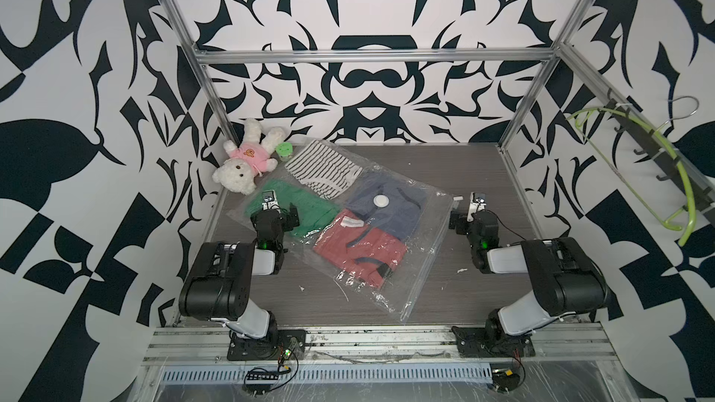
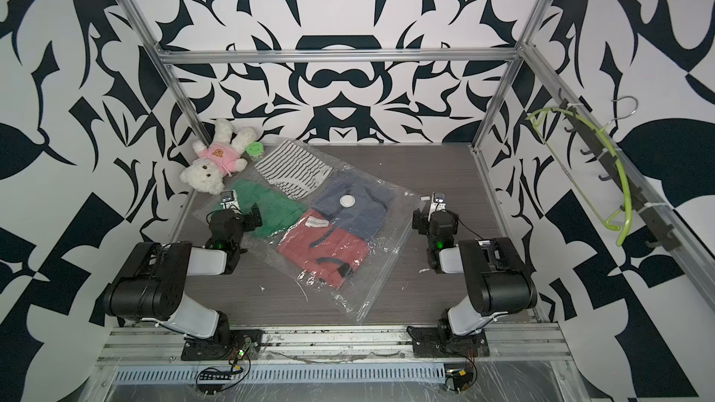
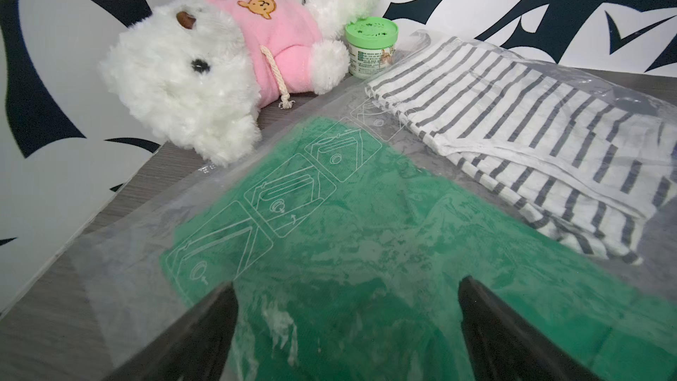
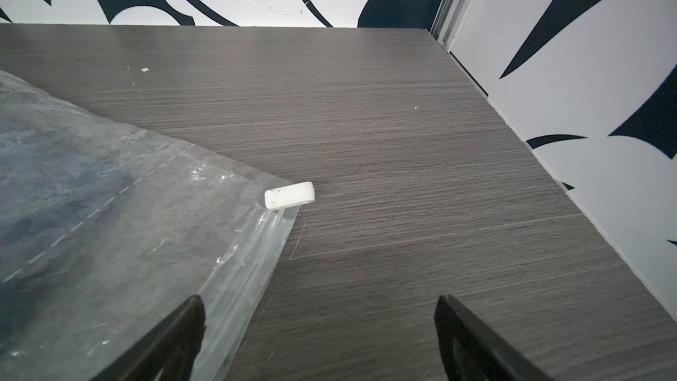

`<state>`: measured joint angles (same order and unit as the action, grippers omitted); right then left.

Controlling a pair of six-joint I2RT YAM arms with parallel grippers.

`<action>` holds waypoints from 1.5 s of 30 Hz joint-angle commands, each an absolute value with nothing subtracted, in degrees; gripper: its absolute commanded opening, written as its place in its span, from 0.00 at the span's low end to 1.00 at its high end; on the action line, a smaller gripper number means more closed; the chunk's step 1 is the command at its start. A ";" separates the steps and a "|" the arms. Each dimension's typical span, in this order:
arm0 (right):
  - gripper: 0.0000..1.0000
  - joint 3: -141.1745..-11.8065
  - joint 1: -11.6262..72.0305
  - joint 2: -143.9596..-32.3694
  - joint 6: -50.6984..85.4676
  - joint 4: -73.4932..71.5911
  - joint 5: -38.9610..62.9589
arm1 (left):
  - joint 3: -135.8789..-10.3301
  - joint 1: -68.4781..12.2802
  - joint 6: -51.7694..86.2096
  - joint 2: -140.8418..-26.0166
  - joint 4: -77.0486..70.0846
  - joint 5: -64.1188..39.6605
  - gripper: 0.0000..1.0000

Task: Take the tank top out of the vacuum bag
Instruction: Open the vacuum bag at the center of the board.

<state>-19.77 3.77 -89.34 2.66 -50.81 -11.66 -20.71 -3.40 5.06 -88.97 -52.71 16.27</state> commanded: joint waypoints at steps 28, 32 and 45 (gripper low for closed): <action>0.98 -47.22 4.77 -76.84 23.86 -1.40 -6.20 | -44.67 -11.36 17.17 -70.50 -2.00 22.90 0.99; 0.82 -56.15 9.49 -81.96 25.18 6.62 10.36 | -57.35 -27.98 18.04 -73.51 6.51 24.57 0.98; 0.86 -47.28 9.99 -74.68 37.73 20.34 15.90 | -69.25 -47.90 24.24 -92.87 10.93 17.68 0.98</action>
